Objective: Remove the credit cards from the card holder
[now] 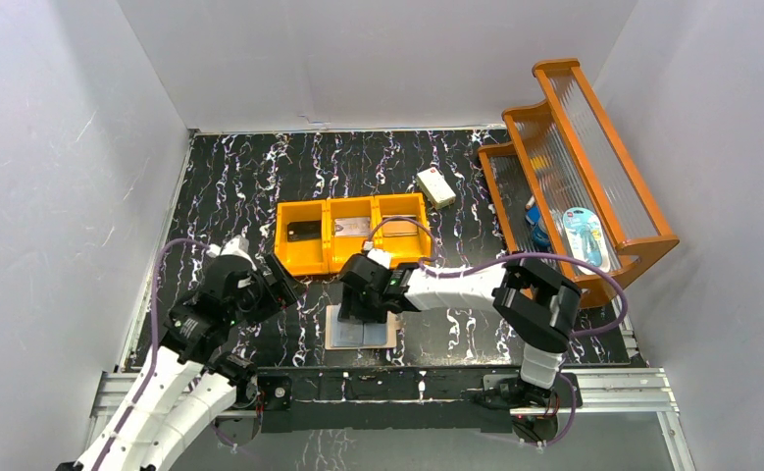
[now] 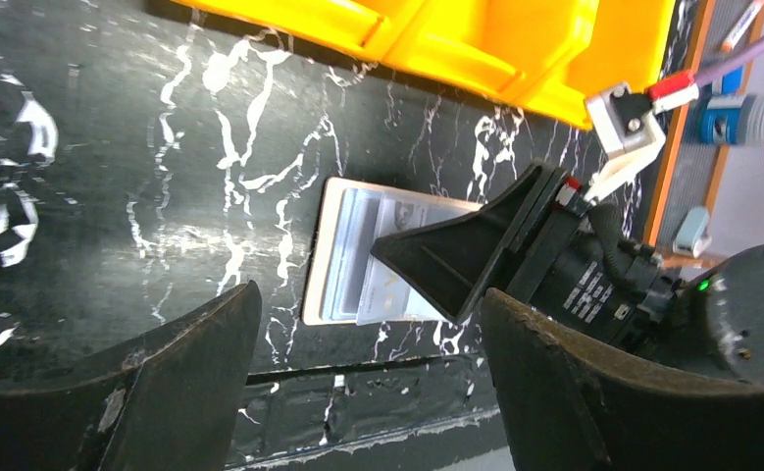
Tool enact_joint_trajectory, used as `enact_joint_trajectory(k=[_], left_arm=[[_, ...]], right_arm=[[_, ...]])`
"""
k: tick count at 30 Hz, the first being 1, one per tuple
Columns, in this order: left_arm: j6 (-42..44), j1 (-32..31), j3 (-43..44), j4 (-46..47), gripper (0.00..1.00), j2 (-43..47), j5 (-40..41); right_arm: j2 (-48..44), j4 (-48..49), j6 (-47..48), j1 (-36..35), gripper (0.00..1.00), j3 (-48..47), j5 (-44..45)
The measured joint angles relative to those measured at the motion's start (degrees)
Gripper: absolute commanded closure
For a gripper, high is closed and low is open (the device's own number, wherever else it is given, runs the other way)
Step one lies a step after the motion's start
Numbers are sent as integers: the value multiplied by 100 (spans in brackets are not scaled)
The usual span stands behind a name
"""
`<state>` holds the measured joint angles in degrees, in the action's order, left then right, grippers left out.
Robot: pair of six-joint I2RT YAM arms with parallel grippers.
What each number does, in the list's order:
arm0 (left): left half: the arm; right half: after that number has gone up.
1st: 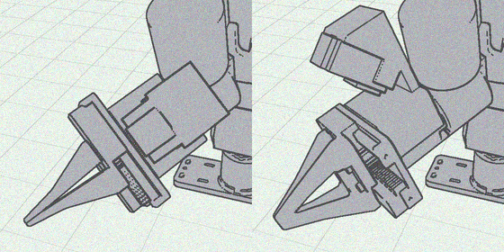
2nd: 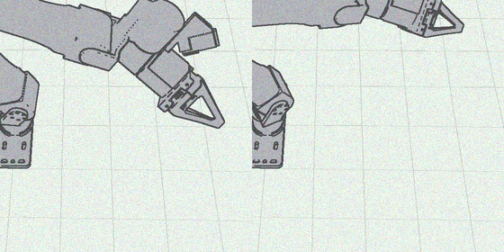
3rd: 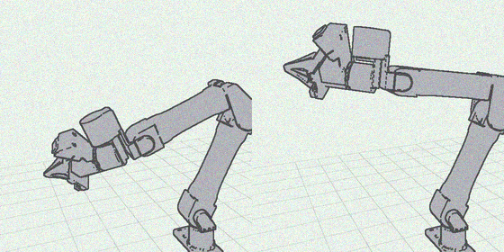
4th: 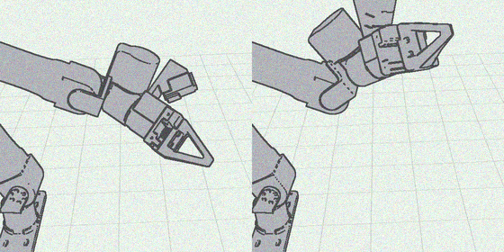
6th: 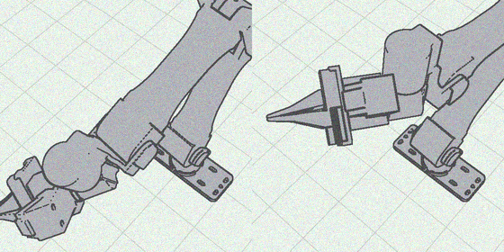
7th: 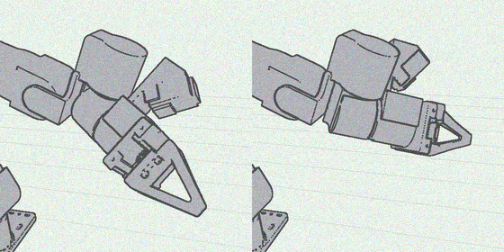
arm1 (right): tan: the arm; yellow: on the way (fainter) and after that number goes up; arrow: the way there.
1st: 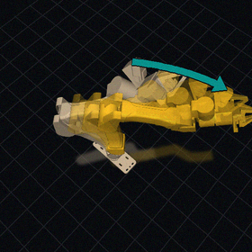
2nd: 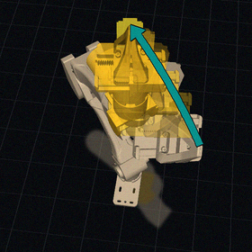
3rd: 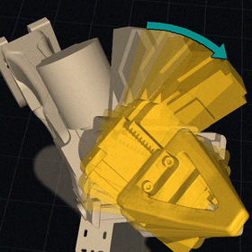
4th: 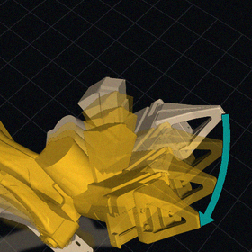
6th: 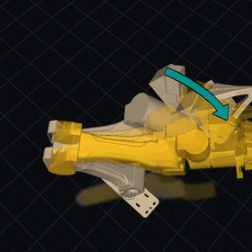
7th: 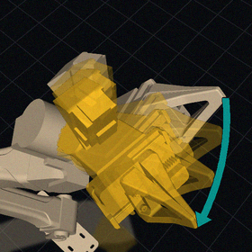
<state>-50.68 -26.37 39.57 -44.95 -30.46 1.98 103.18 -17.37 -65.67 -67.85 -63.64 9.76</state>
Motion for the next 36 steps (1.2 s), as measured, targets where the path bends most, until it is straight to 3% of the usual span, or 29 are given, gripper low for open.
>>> enact_joint_trajectory(k=[8, 17, 36], left_arm=[[225, 0, -494, 813, 24, -892, -1261], [317, 0, -1021, 1521, 30, -1832, -2277], [286, -129, -1488, 2583, 75, -2505, -2826]], right_arm=[[-380, 1095, -184, 332, 46, 833, -699], [-286, 1867, -378, 376, 46, 1029, -1027], [-273, 1991, -466, 448, 45, 1093, -1187]])
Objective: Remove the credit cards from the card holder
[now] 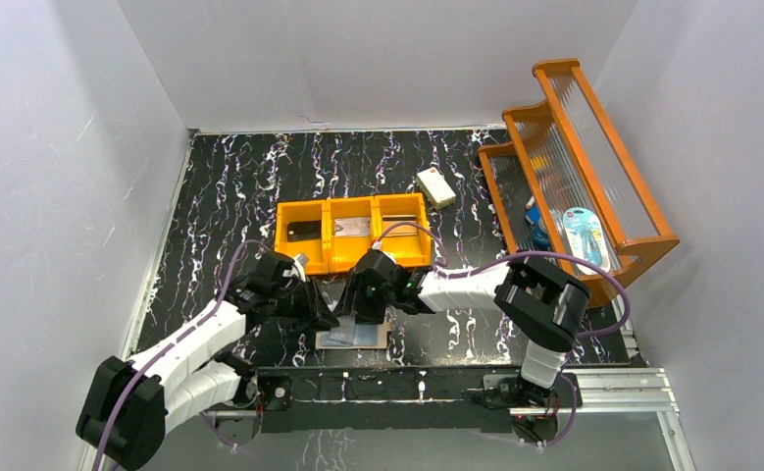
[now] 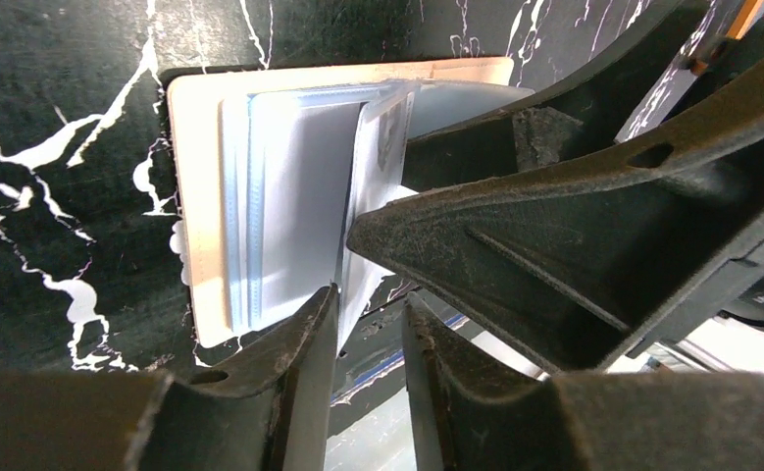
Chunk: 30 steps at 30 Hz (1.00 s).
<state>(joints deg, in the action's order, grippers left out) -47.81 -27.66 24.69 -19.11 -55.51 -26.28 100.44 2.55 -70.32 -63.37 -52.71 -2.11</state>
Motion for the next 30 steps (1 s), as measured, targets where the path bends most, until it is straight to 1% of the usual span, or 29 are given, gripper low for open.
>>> enact_joint_trajectory(k=[4, 7, 11, 14, 16, 20, 22, 24, 25, 27, 29, 30], left_arm=[[22, -118, -44, 149, 89, -177, -4], [37, -184, -111, 221, 97, -273, 42], [33, -234, -151, 289, 100, -291, 61], [15, -264, -190, 317, 99, -280, 63], [-2, -284, -232, 345, 98, -278, 87], [-31, -295, -297, 396, 94, -275, 144], [-37, -295, -332, 424, 93, -275, 186], [-44, -297, -363, 433, 93, -275, 221], [-44, -297, -369, 433, 93, -275, 232], [-44, -304, -369, 435, 93, -275, 256], [-44, -313, -372, 442, 92, -282, 273], [-44, -317, -372, 448, 93, -291, 278]], right_arm=[[0, 2, 2, 0, 45, 0, -7], [0, 9, 7, 2, 42, 0, -22], [-9, 46, 87, 20, 34, 17, -79], [-59, 243, 111, 50, 35, 151, -151], [-122, 459, 103, 72, 37, 313, -195], [-262, 949, 4, 129, 46, 730, -269], [-302, 1211, -68, 168, 53, 927, -345], [-315, 1530, -151, 212, 57, 1156, -457], [-315, 1663, -199, 229, 64, 1246, -501], [-315, 1998, -278, 278, 71, 1467, -603], [-315, 2234, -341, 306, 74, 1657, -704], [-315, 2321, -367, 315, 77, 1720, -741]])
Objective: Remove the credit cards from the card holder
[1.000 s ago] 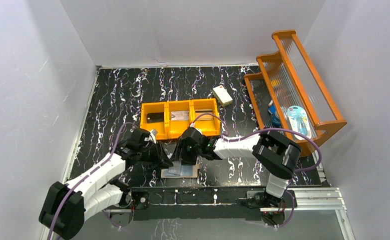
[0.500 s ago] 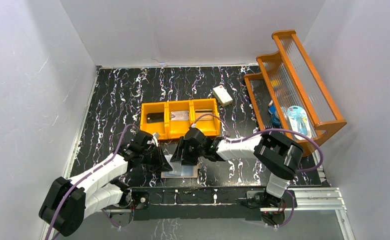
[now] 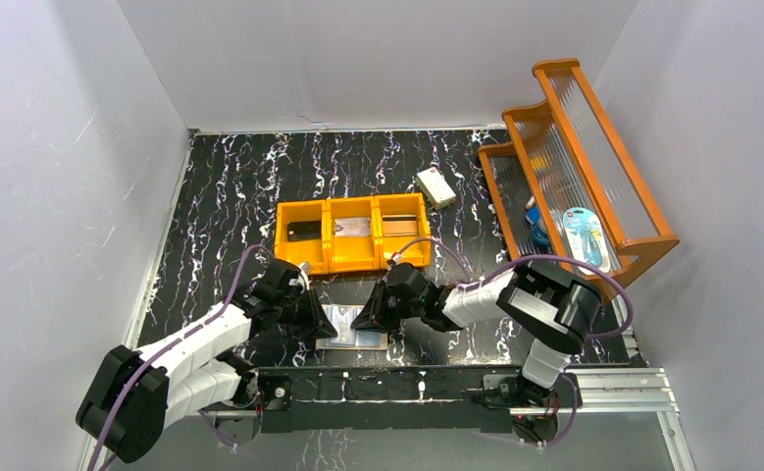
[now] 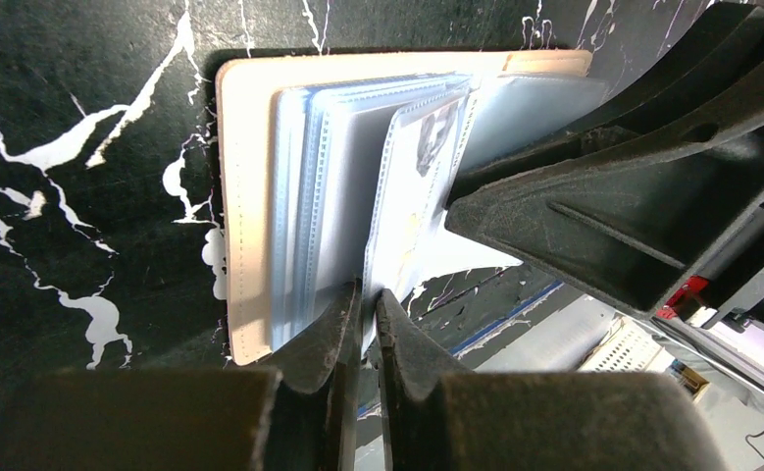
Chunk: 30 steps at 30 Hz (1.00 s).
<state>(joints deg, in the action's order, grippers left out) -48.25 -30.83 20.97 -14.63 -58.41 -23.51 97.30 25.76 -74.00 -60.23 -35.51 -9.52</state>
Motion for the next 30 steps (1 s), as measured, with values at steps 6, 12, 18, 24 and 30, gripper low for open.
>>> enact_joint_trajectory(k=[6, 12, 18, 24, 30], left_arm=[[2, -4, -4, 31, 92, -17, 7], [0, -4, -59, 90, 90, -17, 9], [-2, -4, -68, 98, 86, -22, 9], [-2, -7, -68, 103, 86, -22, 17], [-26, -7, -76, 101, 88, 2, 22]], right_arm=[[50, 398, -44, 26, 93, 219, -162], [107, 831, -83, 66, 94, 400, -267], [122, 1078, -79, 66, 100, 501, -269], [122, 1261, -116, 66, 100, 645, -269], [120, 1325, -181, 87, 86, 691, -267]])
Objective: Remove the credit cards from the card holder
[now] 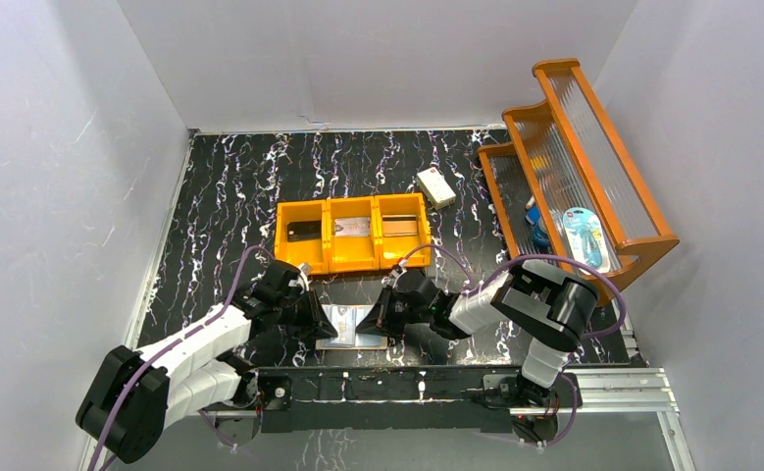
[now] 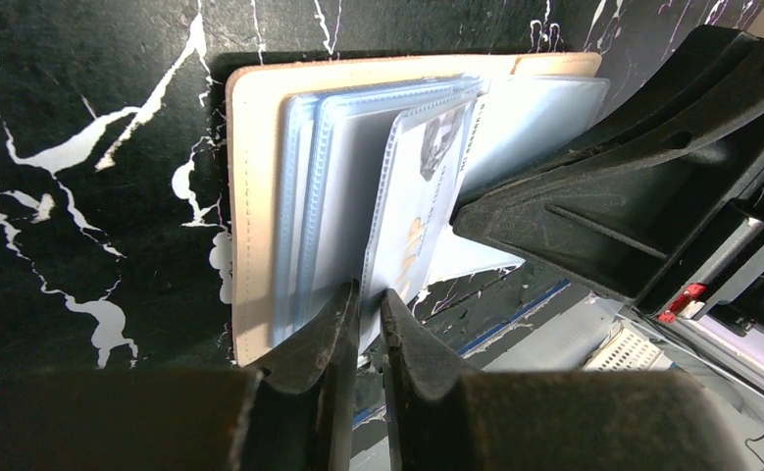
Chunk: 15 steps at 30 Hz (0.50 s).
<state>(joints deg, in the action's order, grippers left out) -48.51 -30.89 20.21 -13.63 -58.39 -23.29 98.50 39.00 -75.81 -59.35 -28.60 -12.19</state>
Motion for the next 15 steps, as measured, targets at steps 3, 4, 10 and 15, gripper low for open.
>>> enact_joint_trajectory(k=[3, 4, 10, 15], left_arm=[[4, 0, 0, 0, 85, 0, -2], [7, 0, 0, 0, 85, -2, -2], [7, 0, 0, 26, 80, -11, -7], [11, -9, 0, 31, 85, -33, -7]], right_arm=[[0, 0, -13, 4, 76, -4, -13], [2, -2, -17, 4, 73, -13, -24], [168, 61, -55, 4, 67, -181, -87], [304, 199, -52, 11, 80, -240, -195]])
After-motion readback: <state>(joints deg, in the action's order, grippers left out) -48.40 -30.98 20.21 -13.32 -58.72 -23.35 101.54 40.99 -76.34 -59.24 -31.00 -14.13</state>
